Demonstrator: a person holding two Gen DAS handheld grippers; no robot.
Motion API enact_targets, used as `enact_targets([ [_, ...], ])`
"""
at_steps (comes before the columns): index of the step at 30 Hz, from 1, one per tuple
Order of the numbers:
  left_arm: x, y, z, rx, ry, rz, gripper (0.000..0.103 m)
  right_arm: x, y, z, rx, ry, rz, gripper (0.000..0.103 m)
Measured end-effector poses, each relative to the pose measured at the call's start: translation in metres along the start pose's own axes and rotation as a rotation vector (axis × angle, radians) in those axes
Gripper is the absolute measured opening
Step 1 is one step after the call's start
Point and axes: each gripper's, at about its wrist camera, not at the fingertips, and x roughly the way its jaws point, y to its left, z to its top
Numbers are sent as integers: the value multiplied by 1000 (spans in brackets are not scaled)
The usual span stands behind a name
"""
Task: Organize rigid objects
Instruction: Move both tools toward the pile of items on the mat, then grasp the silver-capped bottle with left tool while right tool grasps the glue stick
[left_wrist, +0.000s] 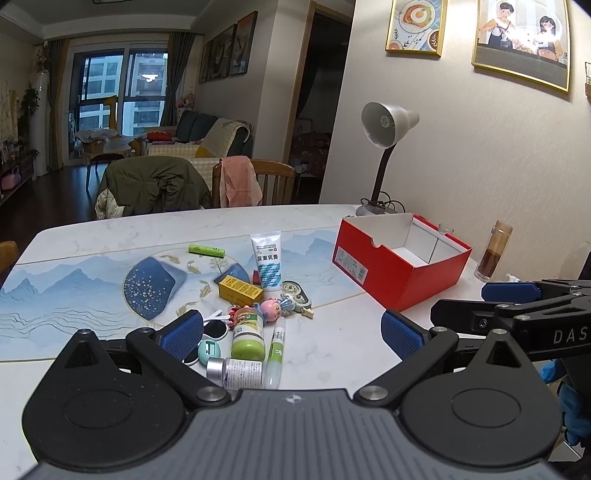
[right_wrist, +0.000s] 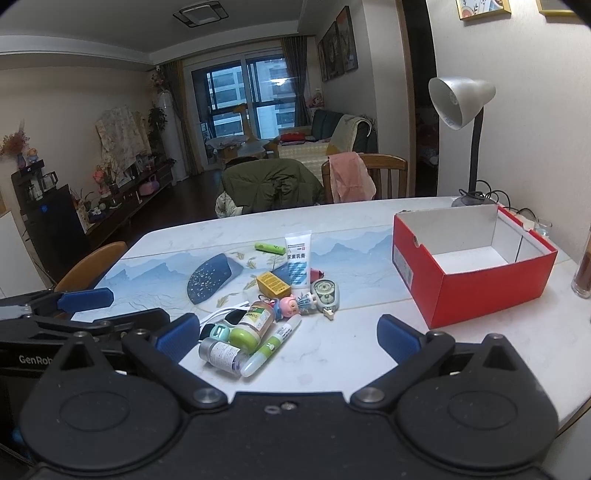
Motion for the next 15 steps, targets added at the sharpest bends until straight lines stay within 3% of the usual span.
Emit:
enact_targets([
  [8,27,2,-4,22,66,-4,103,20,-11,1,23,38,-9,102],
  [15,61,20,-14,-1,91,34,103,66,-21,-1,35,125,16,99],
])
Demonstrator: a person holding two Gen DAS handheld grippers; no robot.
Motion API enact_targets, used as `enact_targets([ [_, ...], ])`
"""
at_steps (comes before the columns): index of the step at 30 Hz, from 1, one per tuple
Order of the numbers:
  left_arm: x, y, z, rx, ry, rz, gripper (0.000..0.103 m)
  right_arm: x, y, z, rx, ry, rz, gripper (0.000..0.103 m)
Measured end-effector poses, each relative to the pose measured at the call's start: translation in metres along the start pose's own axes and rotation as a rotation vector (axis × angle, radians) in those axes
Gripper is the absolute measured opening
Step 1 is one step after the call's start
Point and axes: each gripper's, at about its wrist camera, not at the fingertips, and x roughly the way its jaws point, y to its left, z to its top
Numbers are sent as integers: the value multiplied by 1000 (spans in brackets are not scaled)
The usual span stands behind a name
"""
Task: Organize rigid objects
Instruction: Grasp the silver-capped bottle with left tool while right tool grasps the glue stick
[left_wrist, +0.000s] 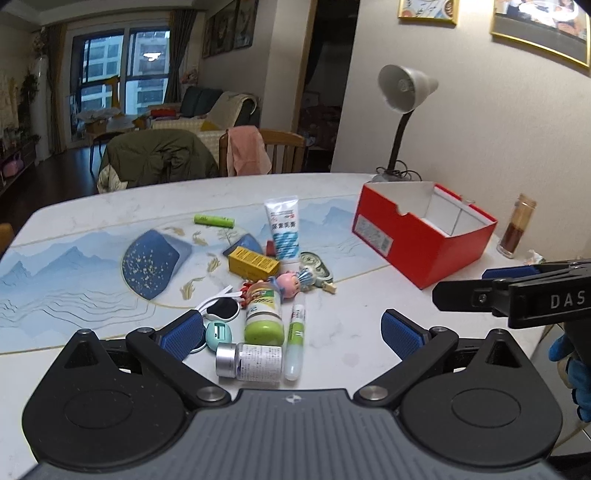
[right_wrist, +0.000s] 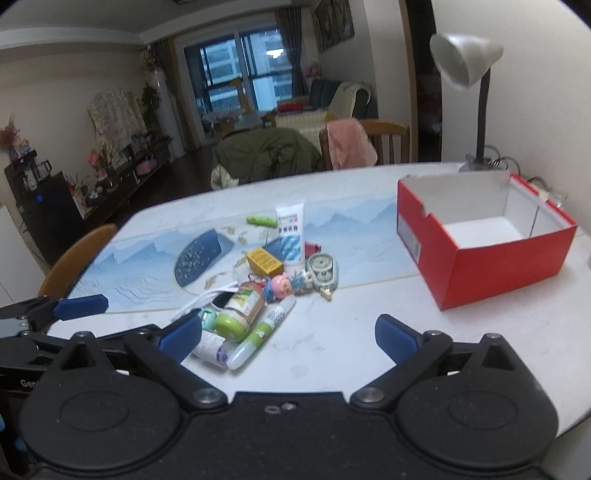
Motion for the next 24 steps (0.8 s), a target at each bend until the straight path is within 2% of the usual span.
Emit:
enact_targets([
  [9,53,12,-19,-12,63,7,103,68,-7,7,-9,101,36,93],
  [19,98,24,-34,-8,156,82,103,151,-4,11,-20,256,60,85],
  [21,102,25,-35,-8,163,89,102,165,-1,10,-24,285,43,79],
  [24,107,28,-35,-15,171,93,102,183,-6,13,22,307,15,77],
])
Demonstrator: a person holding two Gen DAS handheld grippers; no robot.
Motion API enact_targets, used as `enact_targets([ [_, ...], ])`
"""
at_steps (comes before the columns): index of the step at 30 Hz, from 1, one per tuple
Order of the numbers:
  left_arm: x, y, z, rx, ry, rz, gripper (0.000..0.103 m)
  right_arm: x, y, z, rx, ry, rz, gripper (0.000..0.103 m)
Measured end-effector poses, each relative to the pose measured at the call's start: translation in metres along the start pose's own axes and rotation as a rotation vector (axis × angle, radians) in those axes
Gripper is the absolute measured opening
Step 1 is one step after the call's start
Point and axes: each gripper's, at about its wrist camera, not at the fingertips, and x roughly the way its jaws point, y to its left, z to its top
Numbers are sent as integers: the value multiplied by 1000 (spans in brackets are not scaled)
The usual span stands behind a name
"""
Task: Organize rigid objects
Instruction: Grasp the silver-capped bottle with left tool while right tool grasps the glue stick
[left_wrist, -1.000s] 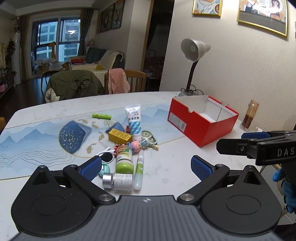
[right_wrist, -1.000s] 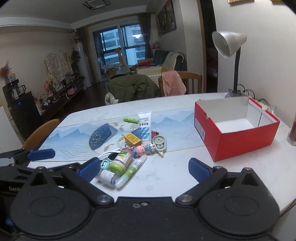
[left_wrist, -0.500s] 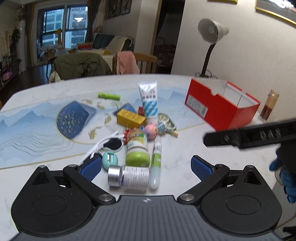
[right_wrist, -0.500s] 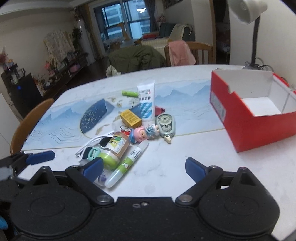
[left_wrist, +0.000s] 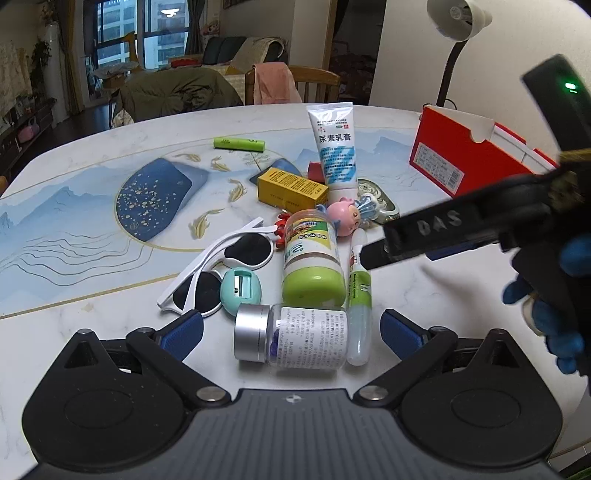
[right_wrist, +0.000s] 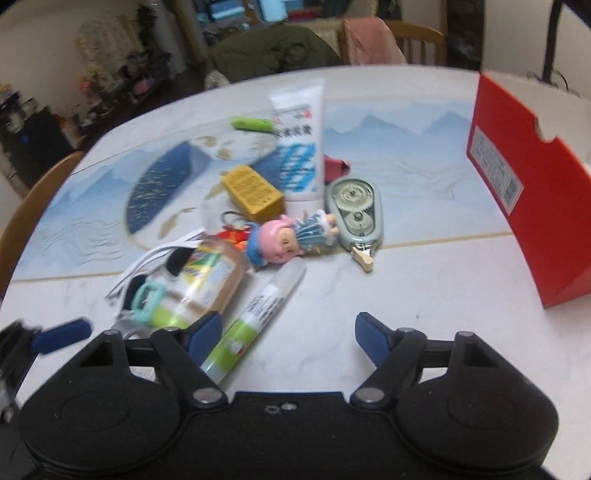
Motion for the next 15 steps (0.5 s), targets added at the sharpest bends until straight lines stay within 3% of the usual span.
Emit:
enact_targets([
  [11,11,3,0,-13,27,16,98,22,7,8,-54,33,-31,66],
  [15,13,0,0,1,33,21,87,23,18,7,-110,39,-72,59],
])
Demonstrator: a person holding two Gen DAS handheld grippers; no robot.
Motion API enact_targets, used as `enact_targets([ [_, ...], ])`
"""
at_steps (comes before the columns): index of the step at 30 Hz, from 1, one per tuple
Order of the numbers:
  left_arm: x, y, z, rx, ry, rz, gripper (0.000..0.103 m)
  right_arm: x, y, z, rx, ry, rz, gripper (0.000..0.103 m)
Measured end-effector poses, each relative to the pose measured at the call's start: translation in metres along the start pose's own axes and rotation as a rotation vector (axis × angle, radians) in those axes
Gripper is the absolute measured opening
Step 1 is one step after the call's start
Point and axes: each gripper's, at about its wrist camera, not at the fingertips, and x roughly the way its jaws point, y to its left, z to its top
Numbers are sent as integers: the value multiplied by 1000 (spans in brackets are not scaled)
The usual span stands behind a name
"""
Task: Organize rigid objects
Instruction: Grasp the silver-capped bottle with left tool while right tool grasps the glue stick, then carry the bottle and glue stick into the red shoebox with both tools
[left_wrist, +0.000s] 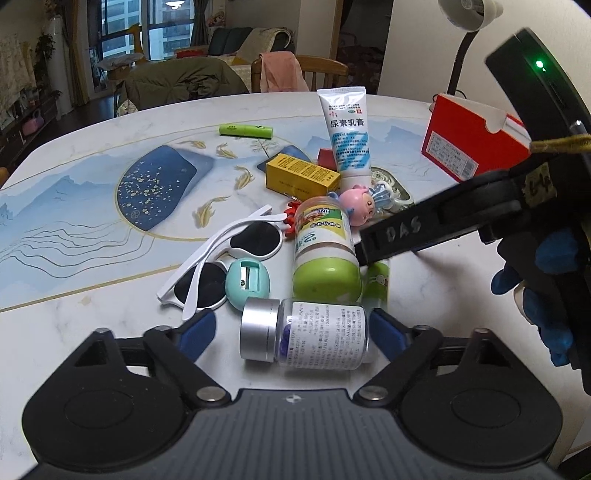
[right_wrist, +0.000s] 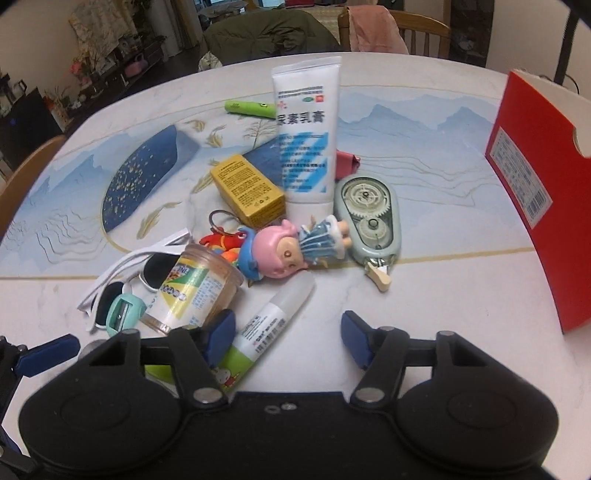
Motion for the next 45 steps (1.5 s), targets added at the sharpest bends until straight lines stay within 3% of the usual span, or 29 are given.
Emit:
enact_targets([
  [3,-1,-2,-1,10,-2,1,77,0,11,-3,-58,-3,-33,54],
  [8,-2,-6,-3,34,5,13,70,-2,16,-7,-83,-6,-43,46],
  [18,-9,-6,-8,45,16,19,68,-17,10,-26,-80,-12,-49,17],
  [31,-45,-11,-5,54,-20,-34,68,-60,-15,-45,62,-49,-34,16],
  [39,-81,-20,15,67,-95,-98,68,-110,-34,-52,141,-140,-39,16],
  [45,-98,-37,38,135,-161,-129,68,-146,-52,-48,169,-210,-51,16],
])
